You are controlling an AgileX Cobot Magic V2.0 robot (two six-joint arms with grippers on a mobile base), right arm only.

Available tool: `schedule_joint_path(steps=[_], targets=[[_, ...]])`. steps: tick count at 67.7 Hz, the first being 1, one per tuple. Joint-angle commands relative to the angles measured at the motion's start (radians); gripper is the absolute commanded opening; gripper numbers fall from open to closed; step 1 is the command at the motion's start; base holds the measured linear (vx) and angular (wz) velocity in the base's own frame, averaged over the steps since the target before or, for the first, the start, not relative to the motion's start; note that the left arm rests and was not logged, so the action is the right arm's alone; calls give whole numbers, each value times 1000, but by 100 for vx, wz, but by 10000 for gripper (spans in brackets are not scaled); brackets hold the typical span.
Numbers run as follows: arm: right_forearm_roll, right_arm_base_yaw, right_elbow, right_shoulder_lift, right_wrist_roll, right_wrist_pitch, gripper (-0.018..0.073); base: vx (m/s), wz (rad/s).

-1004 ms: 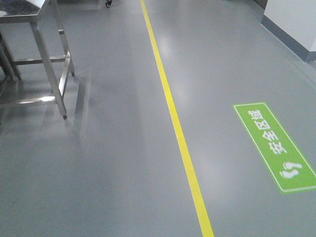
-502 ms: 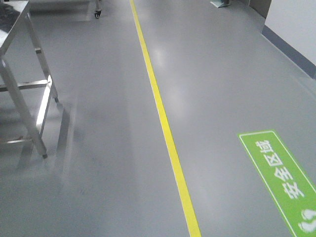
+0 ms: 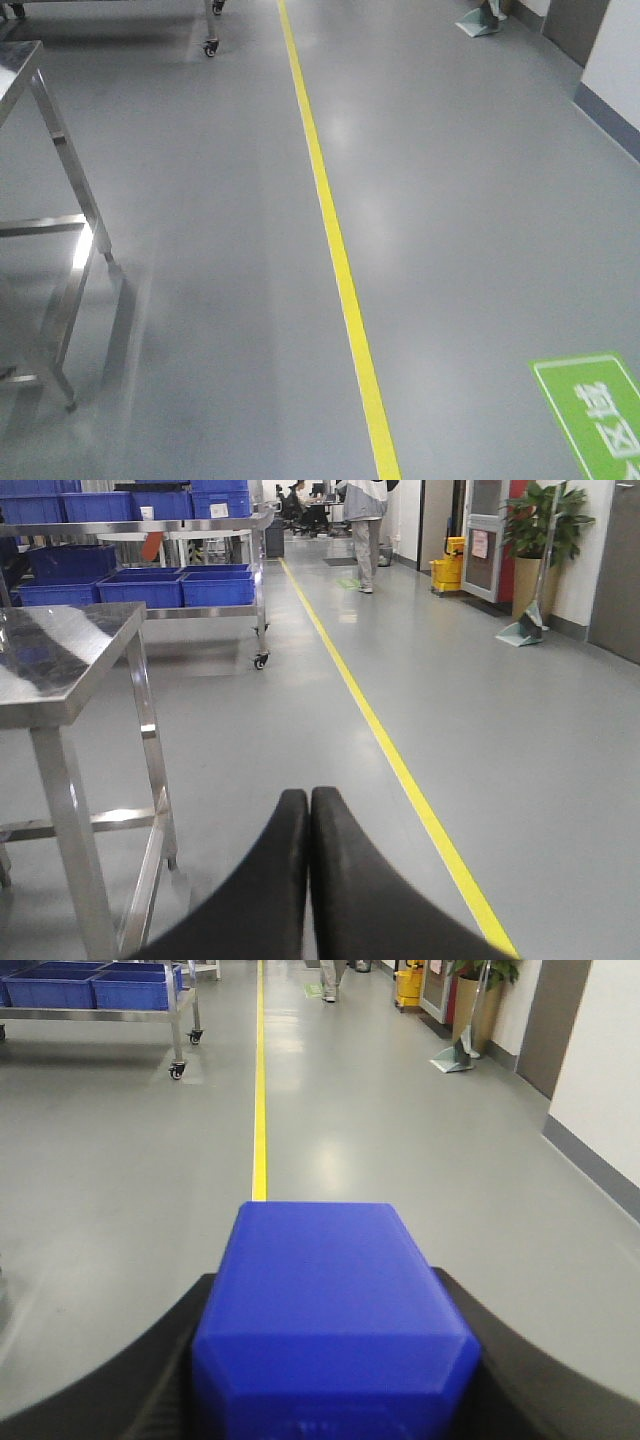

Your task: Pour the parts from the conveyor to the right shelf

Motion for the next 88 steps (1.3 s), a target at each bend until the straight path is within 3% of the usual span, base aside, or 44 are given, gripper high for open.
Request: schedule_joint_path(steps=[1, 88], targets=[[-7, -4, -25, 18, 0, -75, -6, 71, 14], [-7, -4, -25, 18, 0, -74, -6, 72, 11]])
